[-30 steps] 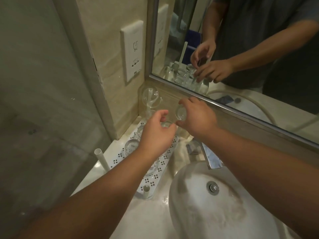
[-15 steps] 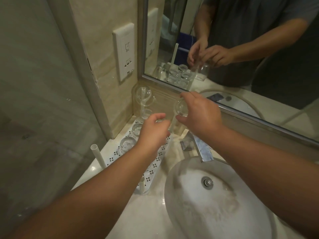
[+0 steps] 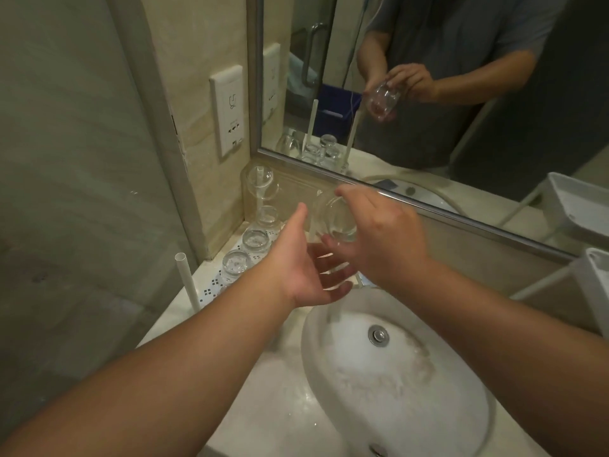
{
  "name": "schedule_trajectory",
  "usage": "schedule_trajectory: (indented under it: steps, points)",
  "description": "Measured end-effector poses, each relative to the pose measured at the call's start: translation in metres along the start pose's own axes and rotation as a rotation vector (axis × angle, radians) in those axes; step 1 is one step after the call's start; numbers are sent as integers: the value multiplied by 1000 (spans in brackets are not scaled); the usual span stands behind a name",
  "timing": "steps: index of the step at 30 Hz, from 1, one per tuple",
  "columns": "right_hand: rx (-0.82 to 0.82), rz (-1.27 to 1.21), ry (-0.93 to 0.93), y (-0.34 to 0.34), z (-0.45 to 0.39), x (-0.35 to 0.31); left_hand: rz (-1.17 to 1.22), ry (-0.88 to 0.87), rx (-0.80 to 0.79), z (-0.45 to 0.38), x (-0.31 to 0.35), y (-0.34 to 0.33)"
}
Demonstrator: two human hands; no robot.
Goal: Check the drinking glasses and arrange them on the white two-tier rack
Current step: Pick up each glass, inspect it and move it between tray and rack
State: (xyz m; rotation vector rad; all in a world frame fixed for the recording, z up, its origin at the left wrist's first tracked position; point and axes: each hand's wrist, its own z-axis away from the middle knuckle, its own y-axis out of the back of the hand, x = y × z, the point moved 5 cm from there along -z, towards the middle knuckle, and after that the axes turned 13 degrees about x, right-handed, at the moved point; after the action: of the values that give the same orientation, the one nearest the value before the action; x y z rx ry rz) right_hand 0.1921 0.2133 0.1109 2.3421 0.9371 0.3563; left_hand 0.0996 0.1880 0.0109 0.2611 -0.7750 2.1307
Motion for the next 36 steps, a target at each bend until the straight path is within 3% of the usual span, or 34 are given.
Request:
schedule_trajectory:
  steps: [8,25,30,36]
  points:
    - [2,-70,-9,38,27,-6,-50,0,-72,24,-14,-11]
    - [-36,-202,-809,77,124,57,-344,-754,10,48,-64,-88]
    - [2,-282,-920,98,157,81,-421,-823,-19,38,-95,-113]
    - [44,-250,-1037,131,202,114,-529,-780,-61,26,-142,-152]
